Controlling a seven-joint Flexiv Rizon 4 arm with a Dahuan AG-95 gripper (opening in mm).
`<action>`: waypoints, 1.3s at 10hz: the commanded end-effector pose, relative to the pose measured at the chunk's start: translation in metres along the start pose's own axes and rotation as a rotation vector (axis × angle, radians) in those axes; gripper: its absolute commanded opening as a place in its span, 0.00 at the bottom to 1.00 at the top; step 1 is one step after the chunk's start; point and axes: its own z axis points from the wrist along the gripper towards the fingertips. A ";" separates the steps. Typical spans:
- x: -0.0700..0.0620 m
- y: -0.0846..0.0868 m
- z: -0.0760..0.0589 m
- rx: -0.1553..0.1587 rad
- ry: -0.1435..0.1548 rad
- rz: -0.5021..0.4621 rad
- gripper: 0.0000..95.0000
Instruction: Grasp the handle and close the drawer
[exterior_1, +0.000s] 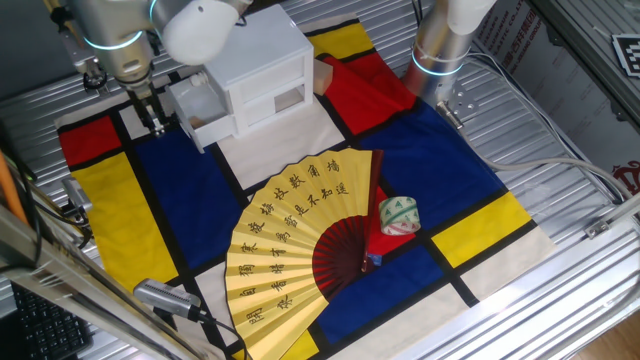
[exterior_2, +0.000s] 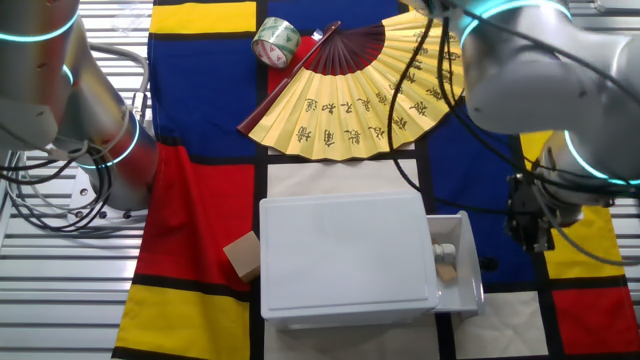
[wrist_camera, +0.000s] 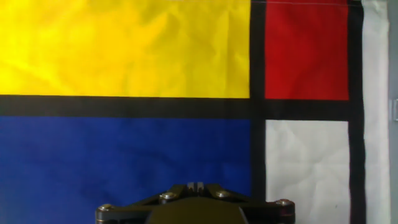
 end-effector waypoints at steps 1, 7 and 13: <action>0.002 -0.003 0.000 0.002 -0.001 -0.001 0.00; 0.012 -0.030 -0.013 -0.006 0.010 -0.018 0.00; 0.012 -0.031 -0.012 -0.003 0.010 -0.019 0.00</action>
